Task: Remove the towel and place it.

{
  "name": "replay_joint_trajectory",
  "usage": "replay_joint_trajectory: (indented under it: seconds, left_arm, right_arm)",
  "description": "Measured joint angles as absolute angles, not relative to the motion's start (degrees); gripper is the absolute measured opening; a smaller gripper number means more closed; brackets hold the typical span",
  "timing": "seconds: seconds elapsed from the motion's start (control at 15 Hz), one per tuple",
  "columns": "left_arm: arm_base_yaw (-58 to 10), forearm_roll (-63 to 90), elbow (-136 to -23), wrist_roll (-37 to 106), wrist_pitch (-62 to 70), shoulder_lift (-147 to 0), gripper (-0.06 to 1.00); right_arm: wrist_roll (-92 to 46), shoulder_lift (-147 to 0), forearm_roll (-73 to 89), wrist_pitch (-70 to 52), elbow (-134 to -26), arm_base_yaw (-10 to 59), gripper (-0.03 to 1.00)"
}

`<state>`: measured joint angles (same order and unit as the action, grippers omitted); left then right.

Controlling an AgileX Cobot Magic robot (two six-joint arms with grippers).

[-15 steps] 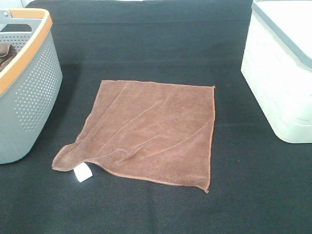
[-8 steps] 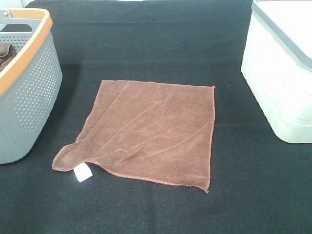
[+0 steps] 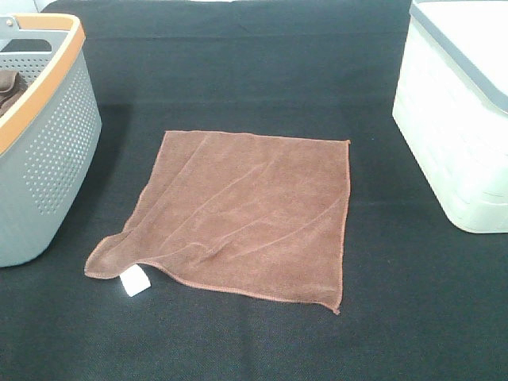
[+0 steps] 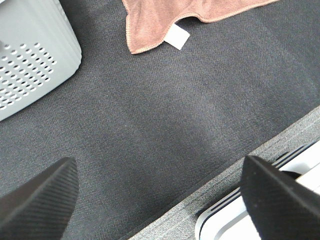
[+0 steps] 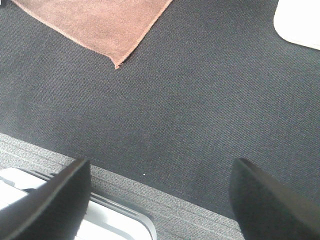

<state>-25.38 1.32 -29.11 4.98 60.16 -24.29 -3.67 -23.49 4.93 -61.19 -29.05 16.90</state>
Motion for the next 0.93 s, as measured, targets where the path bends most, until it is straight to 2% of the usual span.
replay_joint_trajectory:
  seconds: [0.13,0.4,0.53,0.93]
  left_arm:
    - [-16.04,1.32,-29.05,4.98,60.10,-21.08,0.84]
    - [-0.52,0.52,-28.76,4.98,60.05,-9.05,0.84]
    - [1.43,0.00,-28.71,4.98,60.05,-4.30,0.84]
    - [1.55,0.00,-28.71,4.98,60.05,0.29,0.84]
  right_arm:
    - [-3.67,-23.38,5.16,-61.19,-29.05,15.81,0.73]
    - [-3.67,-17.53,5.33,-61.02,-28.88,3.84,0.73]
    - [-3.67,-12.09,5.33,-61.02,-28.88,0.00,0.73]
    - [-3.67,-0.06,5.33,-61.08,-28.88,-0.86,0.73]
